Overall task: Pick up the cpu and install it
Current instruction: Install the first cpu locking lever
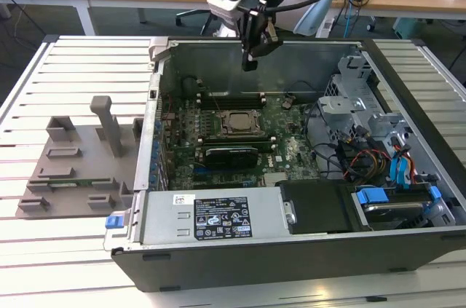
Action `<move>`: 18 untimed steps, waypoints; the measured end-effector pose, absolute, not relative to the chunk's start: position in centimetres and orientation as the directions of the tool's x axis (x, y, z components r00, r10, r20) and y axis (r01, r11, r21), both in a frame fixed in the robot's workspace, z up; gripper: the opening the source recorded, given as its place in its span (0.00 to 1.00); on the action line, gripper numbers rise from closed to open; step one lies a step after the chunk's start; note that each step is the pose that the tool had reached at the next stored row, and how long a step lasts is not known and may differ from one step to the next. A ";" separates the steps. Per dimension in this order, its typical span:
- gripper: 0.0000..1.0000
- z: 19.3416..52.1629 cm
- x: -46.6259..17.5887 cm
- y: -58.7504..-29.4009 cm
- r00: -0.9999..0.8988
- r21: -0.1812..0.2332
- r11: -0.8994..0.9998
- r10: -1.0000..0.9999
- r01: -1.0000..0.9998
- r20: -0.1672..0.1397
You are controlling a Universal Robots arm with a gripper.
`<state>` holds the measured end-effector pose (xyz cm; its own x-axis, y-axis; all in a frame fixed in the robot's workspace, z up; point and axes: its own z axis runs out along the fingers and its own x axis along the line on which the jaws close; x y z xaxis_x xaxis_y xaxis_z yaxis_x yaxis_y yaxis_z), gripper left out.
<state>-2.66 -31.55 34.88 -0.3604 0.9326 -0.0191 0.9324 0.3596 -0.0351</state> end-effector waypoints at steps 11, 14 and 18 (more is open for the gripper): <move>0.11 34.9 -2.7 -31.5 -0.575 -0.035 0.574 0.818 0.818 -0.019; 0.11 34.9 -2.7 -31.5 -0.616 -0.035 0.615 0.788 0.788 -0.019; 0.11 34.9 -2.7 -31.5 -0.660 -0.035 0.660 0.751 0.751 -0.019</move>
